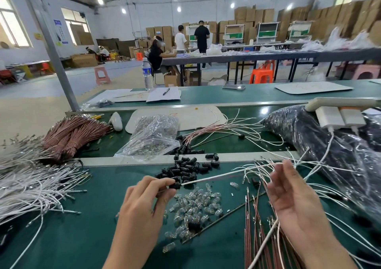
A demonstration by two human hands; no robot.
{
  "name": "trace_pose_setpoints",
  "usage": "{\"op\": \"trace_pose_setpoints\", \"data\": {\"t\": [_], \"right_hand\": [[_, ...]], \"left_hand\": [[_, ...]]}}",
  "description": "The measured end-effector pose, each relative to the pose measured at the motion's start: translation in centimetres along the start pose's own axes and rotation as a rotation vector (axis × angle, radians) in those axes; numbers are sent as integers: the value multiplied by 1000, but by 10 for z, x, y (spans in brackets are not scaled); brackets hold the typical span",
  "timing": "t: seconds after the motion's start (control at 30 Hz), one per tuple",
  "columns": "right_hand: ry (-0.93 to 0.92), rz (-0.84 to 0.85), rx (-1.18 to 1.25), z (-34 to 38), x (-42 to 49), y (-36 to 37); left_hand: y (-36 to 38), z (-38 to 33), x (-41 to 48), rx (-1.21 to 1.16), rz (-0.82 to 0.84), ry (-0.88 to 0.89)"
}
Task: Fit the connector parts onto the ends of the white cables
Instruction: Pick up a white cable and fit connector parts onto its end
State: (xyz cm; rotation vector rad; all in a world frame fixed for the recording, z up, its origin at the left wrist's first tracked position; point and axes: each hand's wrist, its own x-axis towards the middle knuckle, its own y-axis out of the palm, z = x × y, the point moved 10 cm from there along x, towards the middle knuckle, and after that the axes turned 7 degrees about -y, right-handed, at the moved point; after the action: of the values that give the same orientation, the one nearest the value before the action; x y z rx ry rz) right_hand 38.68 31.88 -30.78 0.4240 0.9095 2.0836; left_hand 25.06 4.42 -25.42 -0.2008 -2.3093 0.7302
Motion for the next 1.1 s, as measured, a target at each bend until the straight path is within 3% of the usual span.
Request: {"op": "trace_pose_setpoints", "data": {"t": [0.27,0.37,0.5,0.6,0.7,1.1], "right_hand": [[-79,-90,284,23,6,-19],[-42,27,74,4,3,-3],[153,260,-167,-53,-25,40],[215,388,-258,-80,-43,60],[91,394,-354,-72,-42,61],[-45,296,-368,-56,-32,50]], "left_hand": [[-2,25,1,-149,-16,-146],[5,32,-1,-394,-3,-310],[16,34,-4,-614,29,-441],[29,19,-8,-628,153,-402],[45,-1,-16,-528,312,-280],[51,-7,-20,-505,353,-280]]}}
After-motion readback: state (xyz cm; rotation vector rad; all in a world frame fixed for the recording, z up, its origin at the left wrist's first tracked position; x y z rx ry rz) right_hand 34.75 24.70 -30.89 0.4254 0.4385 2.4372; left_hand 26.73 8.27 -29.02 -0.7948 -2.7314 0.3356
